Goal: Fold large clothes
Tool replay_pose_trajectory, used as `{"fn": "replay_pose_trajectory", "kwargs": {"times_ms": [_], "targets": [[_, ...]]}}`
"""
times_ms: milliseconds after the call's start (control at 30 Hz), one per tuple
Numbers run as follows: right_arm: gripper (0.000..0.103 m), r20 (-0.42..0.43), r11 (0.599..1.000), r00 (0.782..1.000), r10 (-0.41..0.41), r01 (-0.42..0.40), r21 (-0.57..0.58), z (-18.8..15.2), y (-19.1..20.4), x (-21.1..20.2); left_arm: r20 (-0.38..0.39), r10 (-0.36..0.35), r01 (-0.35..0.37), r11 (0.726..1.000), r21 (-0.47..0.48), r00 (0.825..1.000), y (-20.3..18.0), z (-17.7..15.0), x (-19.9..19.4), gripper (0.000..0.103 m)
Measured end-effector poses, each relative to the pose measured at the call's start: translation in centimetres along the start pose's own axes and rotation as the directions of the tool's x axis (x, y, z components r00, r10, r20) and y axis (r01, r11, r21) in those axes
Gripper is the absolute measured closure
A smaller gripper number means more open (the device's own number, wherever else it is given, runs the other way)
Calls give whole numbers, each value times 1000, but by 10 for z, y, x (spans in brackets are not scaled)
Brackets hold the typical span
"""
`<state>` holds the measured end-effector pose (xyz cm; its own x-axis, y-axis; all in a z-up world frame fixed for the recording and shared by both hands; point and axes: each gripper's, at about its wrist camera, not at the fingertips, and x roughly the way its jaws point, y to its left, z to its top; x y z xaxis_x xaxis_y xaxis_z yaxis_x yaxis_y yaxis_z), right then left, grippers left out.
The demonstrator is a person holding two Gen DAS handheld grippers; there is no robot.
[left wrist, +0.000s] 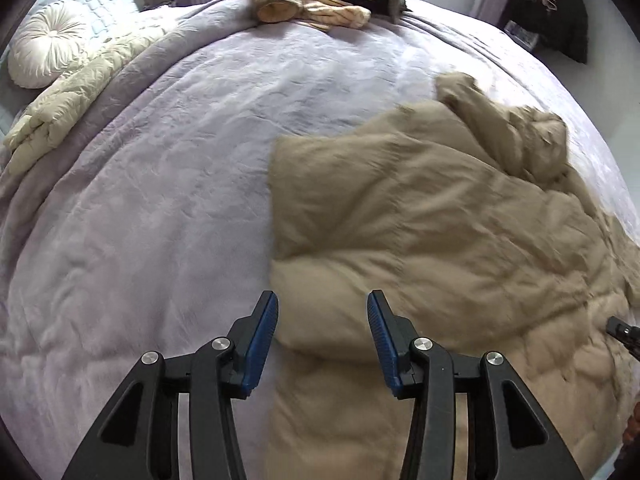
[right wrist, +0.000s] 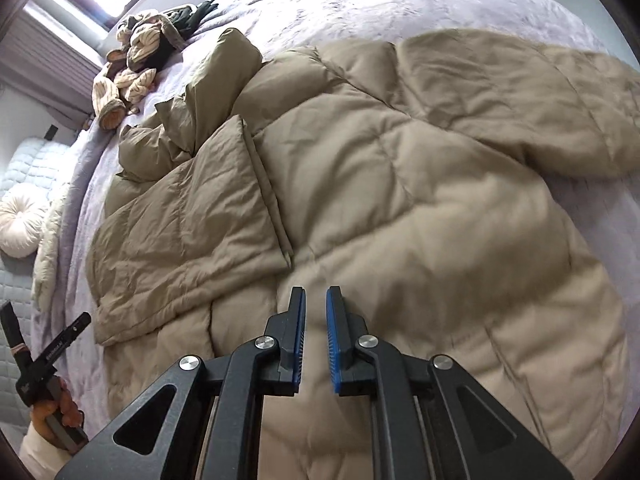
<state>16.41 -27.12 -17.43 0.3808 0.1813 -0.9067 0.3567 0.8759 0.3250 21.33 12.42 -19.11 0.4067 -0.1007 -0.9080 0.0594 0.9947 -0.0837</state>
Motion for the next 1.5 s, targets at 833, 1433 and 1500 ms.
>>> {"fn": "replay_pose_trajectory", "kwargs": {"times_ms": [833,1433,1500], "targets": [[24,18,986,991,135,-136,94,-30,-74,-64,-63,-6,15,990,139,998,-166,-54,-35,0],[16,144,969,972,188,-207,133,27,-171,-107,-147,-47,68,988,136,988,-275,-40,-31,0],[16,175,964,967,183,-212,162,32,-185,-112,-128,-39,59,986,155,991,-287,-35,-36,0]]}}
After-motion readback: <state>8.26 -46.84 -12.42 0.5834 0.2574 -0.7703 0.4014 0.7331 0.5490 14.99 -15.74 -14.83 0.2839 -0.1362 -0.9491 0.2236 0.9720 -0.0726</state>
